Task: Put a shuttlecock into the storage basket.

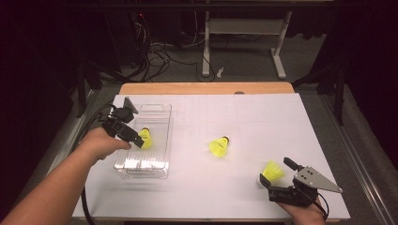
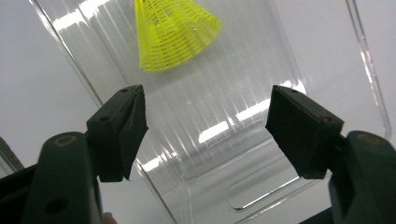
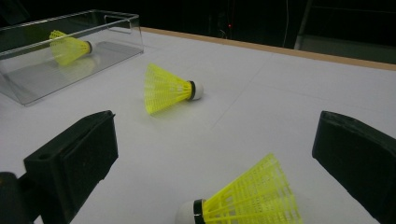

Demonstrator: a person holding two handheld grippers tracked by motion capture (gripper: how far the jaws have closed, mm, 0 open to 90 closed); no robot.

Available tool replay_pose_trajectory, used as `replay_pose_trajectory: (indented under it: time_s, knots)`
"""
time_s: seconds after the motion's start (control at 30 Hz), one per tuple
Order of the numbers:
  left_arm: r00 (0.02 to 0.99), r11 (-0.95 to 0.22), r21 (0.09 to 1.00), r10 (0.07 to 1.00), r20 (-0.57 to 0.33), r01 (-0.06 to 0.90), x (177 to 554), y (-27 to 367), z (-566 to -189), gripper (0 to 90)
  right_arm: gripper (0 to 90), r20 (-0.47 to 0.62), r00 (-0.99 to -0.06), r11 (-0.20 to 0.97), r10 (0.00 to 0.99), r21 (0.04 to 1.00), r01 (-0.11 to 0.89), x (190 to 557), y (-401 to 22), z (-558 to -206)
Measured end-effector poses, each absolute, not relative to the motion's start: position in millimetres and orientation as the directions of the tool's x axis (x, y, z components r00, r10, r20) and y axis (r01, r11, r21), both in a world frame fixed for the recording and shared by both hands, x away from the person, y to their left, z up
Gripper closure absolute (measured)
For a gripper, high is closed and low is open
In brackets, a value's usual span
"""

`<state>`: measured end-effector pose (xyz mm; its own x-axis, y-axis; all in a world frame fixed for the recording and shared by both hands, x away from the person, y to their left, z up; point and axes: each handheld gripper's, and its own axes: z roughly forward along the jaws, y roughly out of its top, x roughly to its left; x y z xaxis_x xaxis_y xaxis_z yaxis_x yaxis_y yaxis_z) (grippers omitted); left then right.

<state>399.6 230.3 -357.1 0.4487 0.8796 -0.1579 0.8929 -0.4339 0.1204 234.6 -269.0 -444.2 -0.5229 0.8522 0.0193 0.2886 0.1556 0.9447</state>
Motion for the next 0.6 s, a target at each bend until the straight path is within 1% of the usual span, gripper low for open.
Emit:
replay_pose_trajectory:
  time_s: [0.43, 0.53, 0.6]
  knots:
    - [0.466, -0.451, 0.12, 0.863, -0.192, 0.884, 395.5, 225.0, -354.4, 15.0, 0.8, 0.022, -0.52, 0.154, 0.854, 0.944, 0.292, 235.4, -269.1, -444.2]
    - [0.477, -0.463, 0.117, 0.855, -0.203, 0.879, 393.7, 220.6, -353.9, 9.2, 0.7, 0.022, -0.518, 0.153, 0.855, 0.944, 0.292, 236.0, -269.2, -444.1]
    - [0.484, -0.472, 0.108, 0.853, -0.195, 0.875, 393.1, 217.6, -354.5, 4.2, 0.7, 0.021, -0.516, 0.153, 0.856, 0.944, 0.293, 237.2, -269.4, -444.9]
